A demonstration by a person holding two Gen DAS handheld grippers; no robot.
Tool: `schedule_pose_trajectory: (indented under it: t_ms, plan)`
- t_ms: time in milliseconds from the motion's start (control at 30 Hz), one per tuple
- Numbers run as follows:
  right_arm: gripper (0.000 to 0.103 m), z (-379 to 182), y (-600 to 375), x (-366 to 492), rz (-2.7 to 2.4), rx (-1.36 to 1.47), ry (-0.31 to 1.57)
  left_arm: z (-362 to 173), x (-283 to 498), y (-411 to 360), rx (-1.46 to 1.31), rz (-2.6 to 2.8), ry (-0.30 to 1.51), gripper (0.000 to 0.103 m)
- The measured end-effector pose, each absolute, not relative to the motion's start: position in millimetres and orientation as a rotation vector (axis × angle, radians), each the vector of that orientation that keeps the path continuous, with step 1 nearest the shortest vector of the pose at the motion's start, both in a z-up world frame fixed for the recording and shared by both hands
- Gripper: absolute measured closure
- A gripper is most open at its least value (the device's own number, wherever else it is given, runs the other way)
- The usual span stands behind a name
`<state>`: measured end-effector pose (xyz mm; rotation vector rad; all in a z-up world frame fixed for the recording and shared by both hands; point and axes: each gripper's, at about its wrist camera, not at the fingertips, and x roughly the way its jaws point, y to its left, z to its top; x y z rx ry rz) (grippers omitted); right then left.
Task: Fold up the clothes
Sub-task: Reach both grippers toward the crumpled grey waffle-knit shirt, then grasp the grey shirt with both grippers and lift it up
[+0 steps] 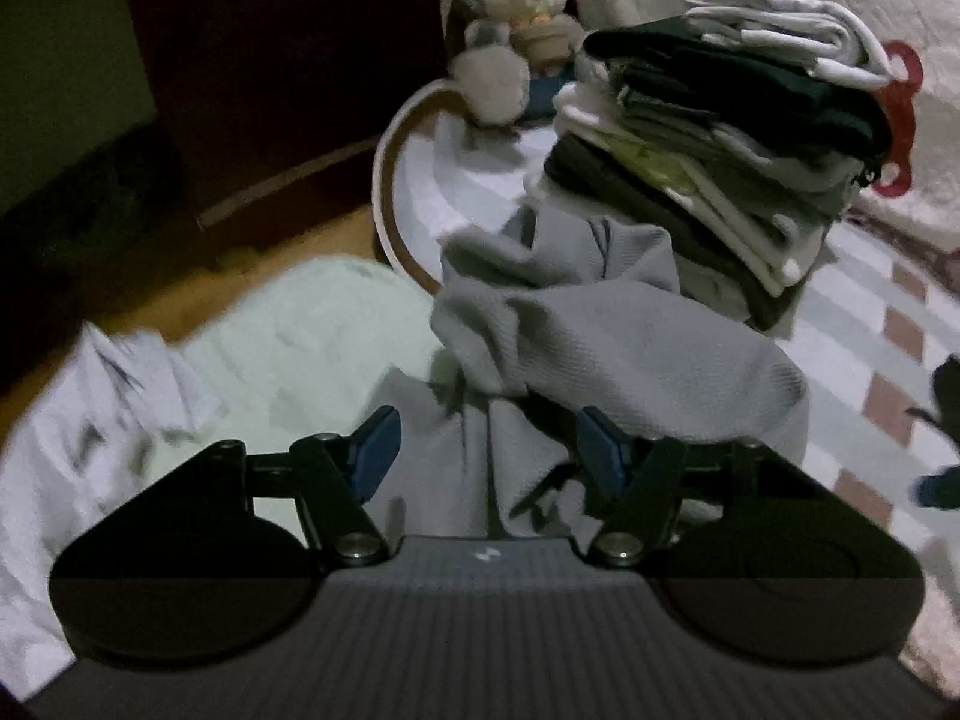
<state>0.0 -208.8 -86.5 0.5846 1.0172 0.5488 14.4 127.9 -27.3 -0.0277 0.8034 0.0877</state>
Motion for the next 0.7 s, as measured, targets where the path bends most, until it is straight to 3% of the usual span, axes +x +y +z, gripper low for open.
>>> schedule_pose_trajectory:
  t_ms: [133,167,233,267,433,467,500,533,600,700]
  plan:
    - [0.024,-101.2,-190.8,24.9,0.510,0.581,1.087,-45.1,23.8,136.9,-0.028,0.085,0.850,0.035]
    - [0.022,-105.9,-188.3,31.1,0.487,0.581,1.100,-50.6,25.8,136.6,-0.014,0.078,0.860,0.028]
    - [0.008,-123.5,-184.8,46.4,0.407,0.602,1.140,-65.2,29.6,135.6,0.005,0.021,0.862,0.014]
    - [0.008,-134.2,-183.4,53.7,0.368,0.627,1.156,-72.5,31.8,135.3,0.013,-0.003,0.864,0.009]
    - [0.010,-181.0,-161.0,84.0,0.387,0.868,1.224,-110.4,62.0,138.9,0.036,0.066,0.929,0.009]
    - [0.017,-181.0,-158.7,83.7,0.424,0.897,1.192,-117.4,68.0,140.0,0.037,0.076,0.940,0.019]
    - [0.048,-181.1,-156.4,83.3,0.461,0.924,1.160,-118.7,72.6,144.3,-0.009,0.056,0.935,0.034]
    - [0.071,-176.0,-154.8,81.7,0.495,0.930,1.131,-117.7,76.7,146.6,-0.040,0.047,0.947,0.069]
    - [0.083,-161.2,-152.9,77.8,0.564,0.942,1.058,-111.2,80.1,147.3,-0.062,0.030,0.942,0.079]
    - [0.086,-128.1,-154.1,64.4,0.624,0.946,0.955,-90.0,75.4,140.1,-0.033,0.012,0.884,0.086]
